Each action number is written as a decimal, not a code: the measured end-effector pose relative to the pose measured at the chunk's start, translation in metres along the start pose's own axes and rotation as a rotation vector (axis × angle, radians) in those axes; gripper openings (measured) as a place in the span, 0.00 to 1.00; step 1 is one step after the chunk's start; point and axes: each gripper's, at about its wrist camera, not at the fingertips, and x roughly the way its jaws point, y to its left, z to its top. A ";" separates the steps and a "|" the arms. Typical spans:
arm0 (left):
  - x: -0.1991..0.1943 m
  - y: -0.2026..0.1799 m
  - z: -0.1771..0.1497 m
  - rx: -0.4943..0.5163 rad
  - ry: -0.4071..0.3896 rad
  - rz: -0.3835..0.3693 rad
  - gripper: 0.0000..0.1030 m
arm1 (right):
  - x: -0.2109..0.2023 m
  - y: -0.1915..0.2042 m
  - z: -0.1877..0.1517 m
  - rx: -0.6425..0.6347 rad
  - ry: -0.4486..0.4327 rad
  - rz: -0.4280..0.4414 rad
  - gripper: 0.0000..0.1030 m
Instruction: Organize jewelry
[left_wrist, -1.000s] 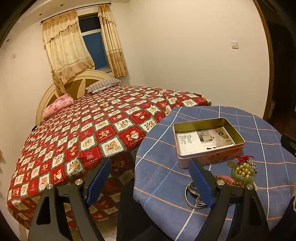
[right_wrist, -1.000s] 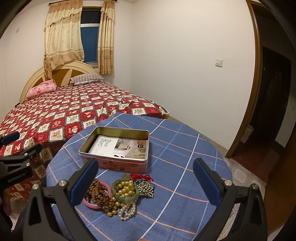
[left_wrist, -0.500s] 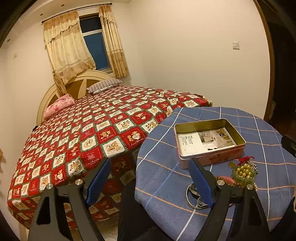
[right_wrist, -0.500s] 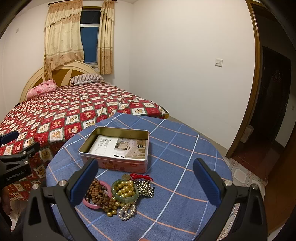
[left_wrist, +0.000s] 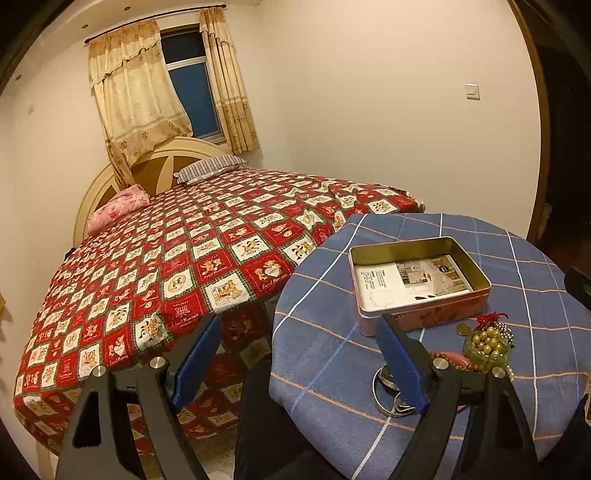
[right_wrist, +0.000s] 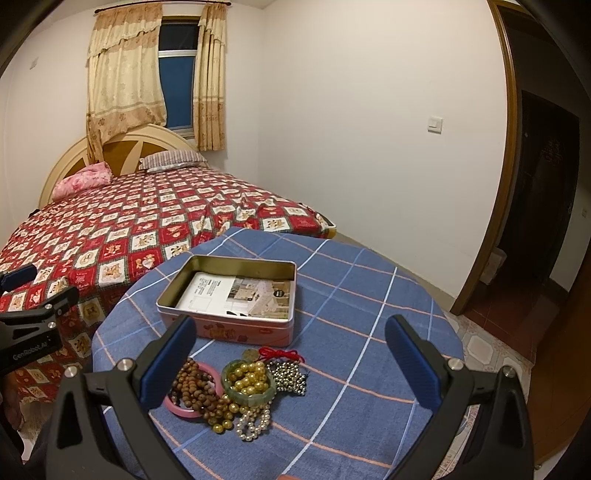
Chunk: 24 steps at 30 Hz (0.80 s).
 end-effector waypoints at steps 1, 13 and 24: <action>0.000 -0.001 0.000 0.001 0.001 0.001 0.83 | 0.000 0.000 0.000 -0.001 -0.001 0.000 1.00; 0.001 -0.002 0.000 0.002 0.003 0.000 0.83 | 0.002 -0.002 0.001 0.003 -0.001 0.000 1.00; 0.013 -0.005 -0.008 0.013 0.028 0.018 0.83 | 0.007 -0.006 -0.003 0.005 -0.001 -0.013 0.99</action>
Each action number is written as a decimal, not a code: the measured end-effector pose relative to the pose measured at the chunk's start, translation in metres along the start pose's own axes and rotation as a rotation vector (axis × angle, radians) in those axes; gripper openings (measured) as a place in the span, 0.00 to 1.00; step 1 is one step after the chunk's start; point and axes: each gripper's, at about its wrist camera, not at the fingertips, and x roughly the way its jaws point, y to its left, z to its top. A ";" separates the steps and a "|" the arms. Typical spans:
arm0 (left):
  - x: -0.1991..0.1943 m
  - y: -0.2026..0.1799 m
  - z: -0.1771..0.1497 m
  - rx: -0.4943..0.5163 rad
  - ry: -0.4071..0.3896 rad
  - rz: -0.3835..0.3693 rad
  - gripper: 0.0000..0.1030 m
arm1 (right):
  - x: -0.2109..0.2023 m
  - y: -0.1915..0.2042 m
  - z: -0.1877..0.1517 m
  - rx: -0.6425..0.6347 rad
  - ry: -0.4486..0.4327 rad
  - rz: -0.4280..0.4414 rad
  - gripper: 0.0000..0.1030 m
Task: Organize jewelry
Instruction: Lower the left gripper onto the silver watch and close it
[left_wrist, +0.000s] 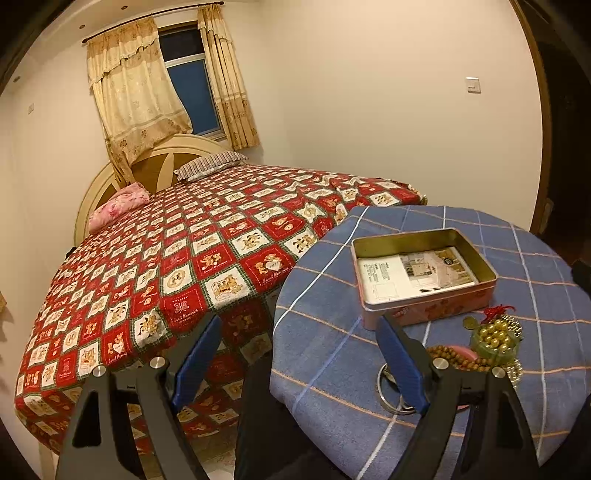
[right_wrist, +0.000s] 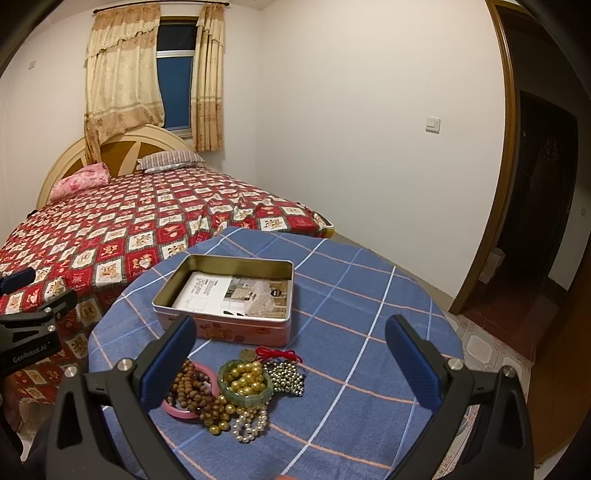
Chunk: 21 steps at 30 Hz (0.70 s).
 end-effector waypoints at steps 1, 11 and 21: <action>0.004 -0.001 -0.002 0.003 0.007 0.007 0.83 | 0.004 -0.001 -0.002 0.001 0.005 -0.005 0.96; 0.037 -0.013 -0.029 0.018 0.065 -0.023 0.83 | 0.045 -0.006 -0.036 -0.010 0.131 -0.010 0.82; 0.049 -0.054 -0.043 0.104 0.103 -0.101 0.67 | 0.060 -0.001 -0.056 -0.035 0.180 0.004 0.81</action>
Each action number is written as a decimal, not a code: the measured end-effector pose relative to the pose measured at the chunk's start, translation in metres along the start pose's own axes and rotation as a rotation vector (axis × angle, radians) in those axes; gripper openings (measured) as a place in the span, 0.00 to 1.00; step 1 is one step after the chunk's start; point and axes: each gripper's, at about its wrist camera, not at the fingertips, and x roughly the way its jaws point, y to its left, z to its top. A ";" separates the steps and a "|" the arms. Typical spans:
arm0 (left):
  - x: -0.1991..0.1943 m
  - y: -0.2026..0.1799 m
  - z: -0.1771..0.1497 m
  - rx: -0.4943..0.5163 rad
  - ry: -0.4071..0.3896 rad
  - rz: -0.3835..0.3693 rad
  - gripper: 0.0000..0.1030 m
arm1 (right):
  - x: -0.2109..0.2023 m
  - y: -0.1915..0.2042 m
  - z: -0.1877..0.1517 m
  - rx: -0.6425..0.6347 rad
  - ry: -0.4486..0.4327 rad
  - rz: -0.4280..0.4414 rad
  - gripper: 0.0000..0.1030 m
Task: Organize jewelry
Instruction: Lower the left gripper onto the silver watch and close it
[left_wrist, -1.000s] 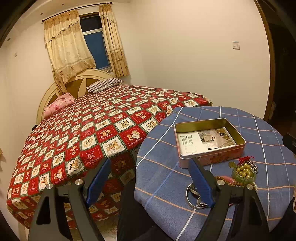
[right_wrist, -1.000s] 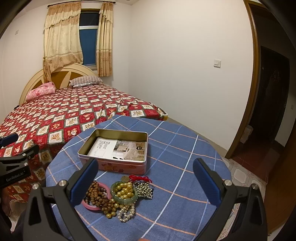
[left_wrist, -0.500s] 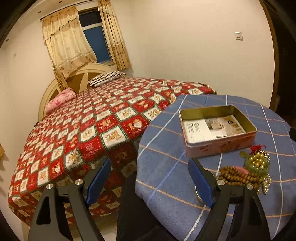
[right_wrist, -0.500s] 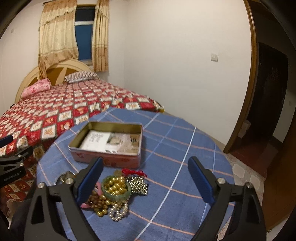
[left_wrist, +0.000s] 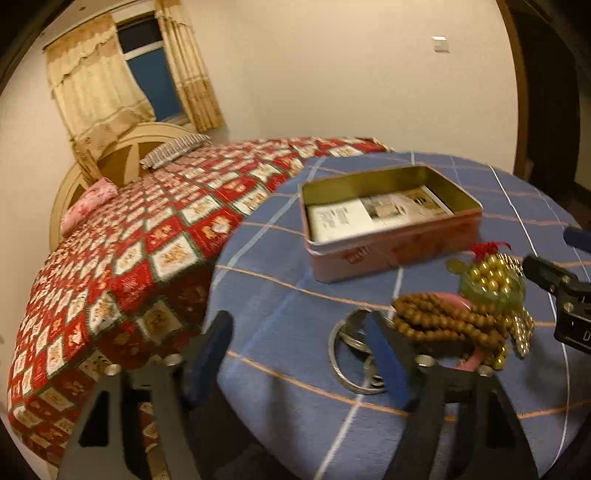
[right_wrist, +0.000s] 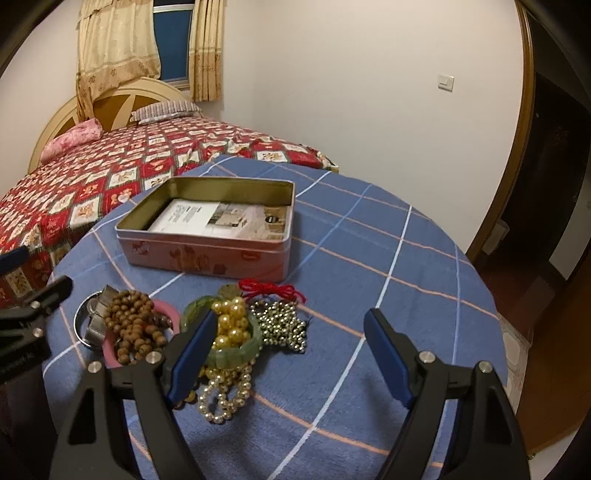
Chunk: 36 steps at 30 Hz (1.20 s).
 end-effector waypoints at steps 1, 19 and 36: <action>0.002 -0.002 -0.001 0.001 0.009 -0.007 0.67 | -0.001 -0.001 -0.001 0.001 -0.003 0.003 0.81; -0.001 -0.029 -0.003 0.037 0.007 -0.070 0.63 | 0.005 -0.002 -0.002 0.002 -0.014 0.007 0.81; 0.003 -0.016 -0.005 -0.003 0.007 -0.200 0.00 | 0.002 0.001 -0.001 -0.012 -0.030 0.000 0.81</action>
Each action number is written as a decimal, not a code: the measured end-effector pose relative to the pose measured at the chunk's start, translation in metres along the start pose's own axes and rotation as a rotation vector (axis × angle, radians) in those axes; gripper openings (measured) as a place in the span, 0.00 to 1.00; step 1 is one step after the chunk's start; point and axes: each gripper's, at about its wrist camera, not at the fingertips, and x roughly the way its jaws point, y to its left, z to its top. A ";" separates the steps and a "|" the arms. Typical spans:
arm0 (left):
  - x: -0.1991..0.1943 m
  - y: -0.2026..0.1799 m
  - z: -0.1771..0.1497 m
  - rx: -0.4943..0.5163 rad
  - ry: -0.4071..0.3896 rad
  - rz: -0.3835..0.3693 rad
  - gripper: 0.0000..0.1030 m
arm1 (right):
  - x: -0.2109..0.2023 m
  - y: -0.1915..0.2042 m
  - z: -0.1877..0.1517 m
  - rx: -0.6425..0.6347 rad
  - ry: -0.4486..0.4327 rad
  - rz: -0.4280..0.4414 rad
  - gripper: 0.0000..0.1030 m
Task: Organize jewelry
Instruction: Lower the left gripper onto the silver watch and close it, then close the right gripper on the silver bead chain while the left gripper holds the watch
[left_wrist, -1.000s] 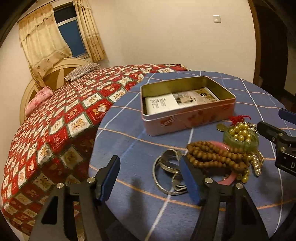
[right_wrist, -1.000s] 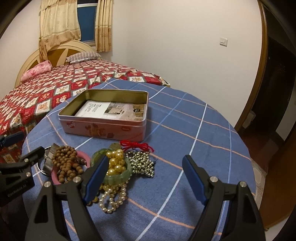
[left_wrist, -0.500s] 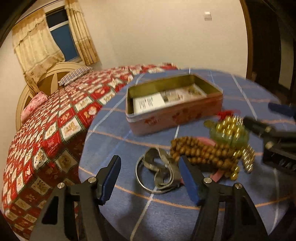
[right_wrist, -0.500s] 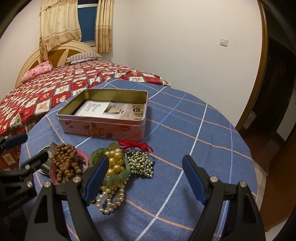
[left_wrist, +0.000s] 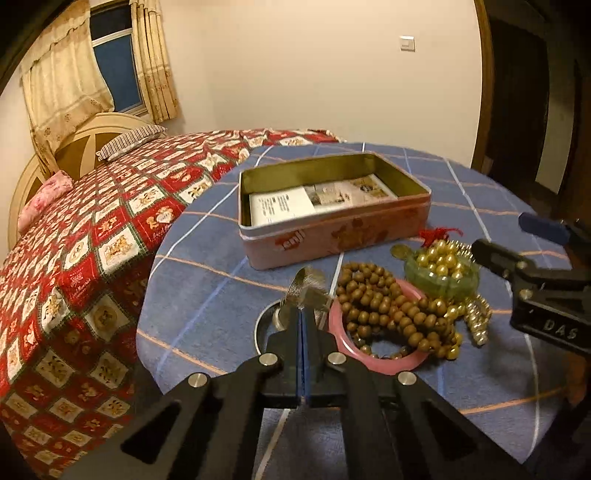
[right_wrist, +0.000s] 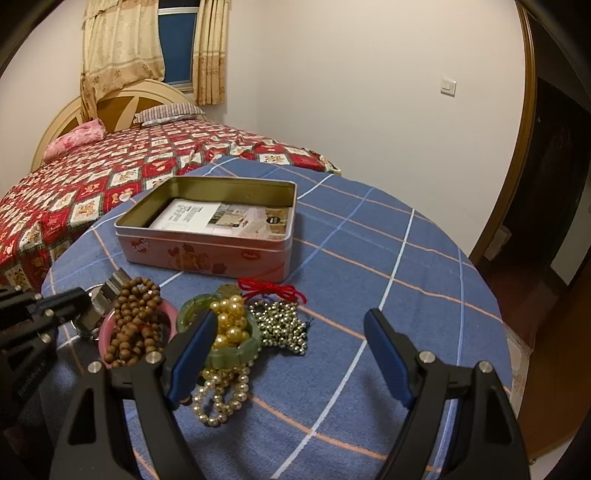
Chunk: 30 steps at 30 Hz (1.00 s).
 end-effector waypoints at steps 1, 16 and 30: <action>-0.003 0.001 0.001 -0.004 -0.006 -0.002 0.00 | 0.000 0.000 0.000 0.002 0.000 0.000 0.81; 0.011 0.007 0.005 -0.012 0.010 0.053 0.61 | 0.001 -0.001 -0.002 0.003 0.002 0.000 0.81; 0.033 0.003 0.009 0.036 0.031 0.027 0.49 | 0.002 0.002 -0.003 -0.009 0.003 -0.004 0.81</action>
